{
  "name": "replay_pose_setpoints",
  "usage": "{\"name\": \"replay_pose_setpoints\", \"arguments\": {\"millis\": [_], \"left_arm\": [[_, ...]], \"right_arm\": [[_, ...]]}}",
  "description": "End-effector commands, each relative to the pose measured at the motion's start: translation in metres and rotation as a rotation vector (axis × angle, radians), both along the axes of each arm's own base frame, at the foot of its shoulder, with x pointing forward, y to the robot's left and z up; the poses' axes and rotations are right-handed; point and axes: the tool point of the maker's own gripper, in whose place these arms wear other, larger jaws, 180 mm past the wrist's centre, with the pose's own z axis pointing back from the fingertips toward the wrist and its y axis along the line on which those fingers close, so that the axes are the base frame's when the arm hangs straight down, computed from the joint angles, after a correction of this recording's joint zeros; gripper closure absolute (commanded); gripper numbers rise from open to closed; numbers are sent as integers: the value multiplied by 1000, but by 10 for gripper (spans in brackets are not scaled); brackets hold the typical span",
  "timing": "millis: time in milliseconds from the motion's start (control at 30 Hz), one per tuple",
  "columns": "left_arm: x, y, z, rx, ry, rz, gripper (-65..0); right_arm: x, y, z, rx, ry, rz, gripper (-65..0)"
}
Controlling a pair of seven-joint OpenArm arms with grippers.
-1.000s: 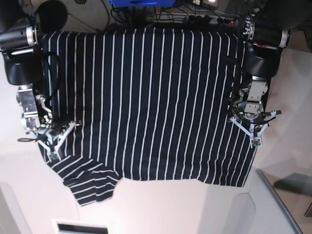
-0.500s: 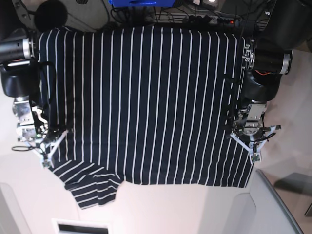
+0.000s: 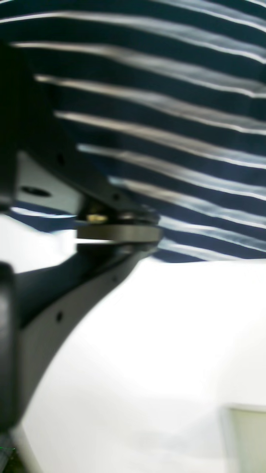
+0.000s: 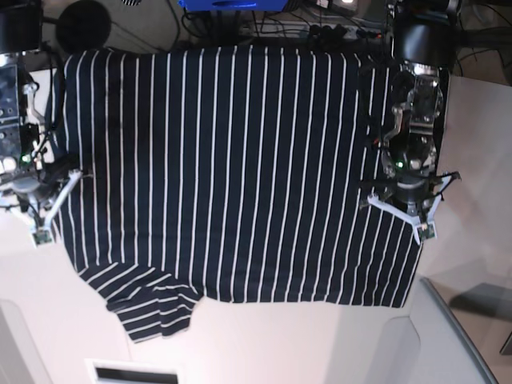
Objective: Layout the t-shirt on the table in an organized manner, then fold the t-shirt properly
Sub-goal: 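Grasp the shirt's collar edge with both grippers and pull it straight, then release the shirt and raise both grippers away from it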
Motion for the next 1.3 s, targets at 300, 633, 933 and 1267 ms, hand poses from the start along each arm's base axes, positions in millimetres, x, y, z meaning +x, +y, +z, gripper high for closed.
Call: {"name": "replay_pose_setpoints", "arguments": {"millis": [300,633,933,1267], "left_arm": [[-63,16,-30,55,116,-3,0],[-83,30,-67,108,178,-3,0],[-67,50,-83,148,201,25,0],[-2,15,-89,131,208,-82,0]], "right_arm": [[-55,18,-40,64,111,-13,0],[-71,17,-102,124,191,-65,0],[-63,7,-120,128,224,-97,0],[-43,-7,-116,111,212,-113,0]]}}
